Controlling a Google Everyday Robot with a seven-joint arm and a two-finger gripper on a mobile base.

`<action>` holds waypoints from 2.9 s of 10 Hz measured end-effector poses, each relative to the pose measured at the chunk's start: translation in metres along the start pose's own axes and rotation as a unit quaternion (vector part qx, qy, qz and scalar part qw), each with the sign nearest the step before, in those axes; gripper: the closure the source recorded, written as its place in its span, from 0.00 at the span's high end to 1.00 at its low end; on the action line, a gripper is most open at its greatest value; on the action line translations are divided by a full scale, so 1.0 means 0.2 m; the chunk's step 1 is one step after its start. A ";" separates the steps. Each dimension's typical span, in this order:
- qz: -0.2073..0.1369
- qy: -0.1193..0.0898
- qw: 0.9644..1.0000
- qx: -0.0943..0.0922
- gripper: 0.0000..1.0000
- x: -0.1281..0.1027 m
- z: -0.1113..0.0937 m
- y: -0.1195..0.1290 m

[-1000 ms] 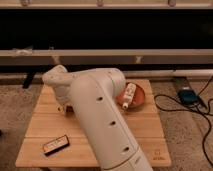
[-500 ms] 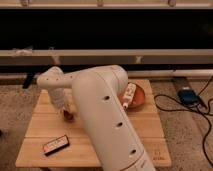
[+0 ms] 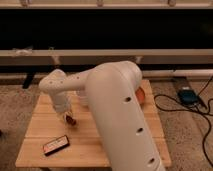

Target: Place the pepper on the white sponge

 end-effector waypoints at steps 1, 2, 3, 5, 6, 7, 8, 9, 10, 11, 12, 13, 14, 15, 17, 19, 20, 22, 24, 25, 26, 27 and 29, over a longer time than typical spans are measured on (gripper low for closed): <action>0.010 -0.007 1.000 -0.001 0.00 0.07 -0.04 -0.02; 0.020 -0.015 1.000 -0.002 0.00 0.13 -0.07 -0.03; 0.035 -0.024 0.999 -0.003 0.00 0.21 -0.10 -0.06; 0.065 -0.036 0.997 -0.005 0.00 0.38 -0.14 -0.12; 0.086 -0.040 0.996 -0.006 0.00 0.48 -0.15 -0.16; 0.101 -0.041 0.994 -0.007 0.00 0.55 -0.14 -0.19; 0.118 -0.043 0.992 -0.009 0.00 0.62 -0.13 -0.21; 0.132 -0.044 0.990 -0.010 0.00 0.67 -0.12 -0.24; 0.158 -0.048 0.986 -0.013 0.00 0.77 -0.10 -0.30; 0.170 -0.048 0.984 -0.014 0.00 0.80 -0.09 -0.32; 0.182 -0.048 0.982 -0.015 0.00 0.83 -0.09 -0.35; 0.195 -0.047 0.980 -0.017 0.00 0.86 -0.07 -0.38; 0.214 -0.043 0.976 -0.016 0.00 0.92 -0.04 -0.44; 0.224 -0.039 0.974 -0.016 0.00 0.94 -0.02 -0.46; 0.237 -0.025 0.971 -0.017 0.00 0.99 0.03 -0.49; 0.248 -0.014 0.969 -0.018 0.07 1.04 0.06 -0.51; 0.250 -0.007 0.968 -0.019 0.20 1.05 0.08 -0.50; 0.255 0.001 0.967 -0.019 0.36 1.08 0.10 -0.51; 0.262 0.010 0.965 -0.017 0.58 1.09 0.13 -0.52; 0.266 0.014 0.964 -0.017 0.65 1.09 0.14 -0.53; 0.271 0.017 0.962 -0.016 0.66 1.09 0.16 -0.54; 0.273 0.019 0.962 -0.015 0.66 1.09 0.16 -0.55; 0.277 0.021 0.961 -0.015 0.66 1.09 0.17 -0.55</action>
